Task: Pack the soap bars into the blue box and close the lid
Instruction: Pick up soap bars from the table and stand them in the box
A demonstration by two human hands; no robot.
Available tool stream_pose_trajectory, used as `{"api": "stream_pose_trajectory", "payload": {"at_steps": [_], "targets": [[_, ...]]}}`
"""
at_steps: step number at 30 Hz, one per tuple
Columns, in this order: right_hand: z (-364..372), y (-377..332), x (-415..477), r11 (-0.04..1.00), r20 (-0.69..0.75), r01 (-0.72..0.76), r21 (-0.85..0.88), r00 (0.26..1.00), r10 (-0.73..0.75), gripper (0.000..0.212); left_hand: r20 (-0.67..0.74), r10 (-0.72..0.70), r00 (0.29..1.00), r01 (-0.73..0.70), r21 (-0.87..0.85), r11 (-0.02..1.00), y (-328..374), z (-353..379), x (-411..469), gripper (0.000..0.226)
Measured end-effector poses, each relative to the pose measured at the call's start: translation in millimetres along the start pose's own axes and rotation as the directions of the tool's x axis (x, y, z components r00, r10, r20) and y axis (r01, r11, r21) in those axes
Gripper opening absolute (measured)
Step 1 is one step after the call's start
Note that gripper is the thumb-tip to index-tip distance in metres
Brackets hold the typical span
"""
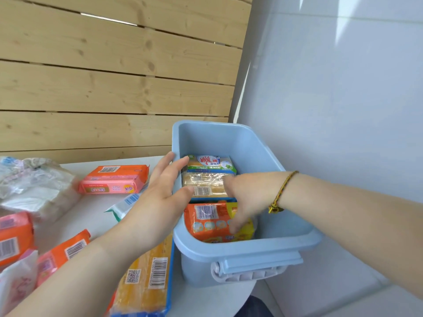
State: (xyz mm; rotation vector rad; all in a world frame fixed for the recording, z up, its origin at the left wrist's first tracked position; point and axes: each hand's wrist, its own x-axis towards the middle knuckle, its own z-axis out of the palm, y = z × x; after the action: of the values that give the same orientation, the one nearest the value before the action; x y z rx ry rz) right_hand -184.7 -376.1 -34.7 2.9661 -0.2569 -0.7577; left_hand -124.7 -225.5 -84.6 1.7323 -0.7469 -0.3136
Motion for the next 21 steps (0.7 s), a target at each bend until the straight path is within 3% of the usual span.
{"api": "stream_pose_trajectory", "payload": {"at_steps": [3, 5, 14, 21], "targets": [[7, -8, 1, 0.974, 0.109, -0.019, -0.226, 0.993, 0.044, 0.079, 0.007, -0.007, 1.0, 0.008, -0.017, 1.0, 0, -1, 0, 0.044], [13, -11, 7, 0.961, 0.119, -0.016, -0.275, 0.992, 0.051, 0.079, 0.008, -0.002, 1.0, 0.003, -0.025, 1.0, 0, 0, 0, 0.04], [29, -6, 13, 0.987, 0.034, -0.121, 0.109, 0.992, 0.118, 0.084, 0.015, -0.026, 1.0, 0.027, -0.085, 0.996, 2, 3, -1, 0.04], [18, -5, 15, 0.991, 0.148, -0.121, 0.064, 0.983, 0.11, 0.082, 0.029, -0.019, 0.999, 0.023, -0.121, 0.992, 2, 2, -2, 0.036]]}}
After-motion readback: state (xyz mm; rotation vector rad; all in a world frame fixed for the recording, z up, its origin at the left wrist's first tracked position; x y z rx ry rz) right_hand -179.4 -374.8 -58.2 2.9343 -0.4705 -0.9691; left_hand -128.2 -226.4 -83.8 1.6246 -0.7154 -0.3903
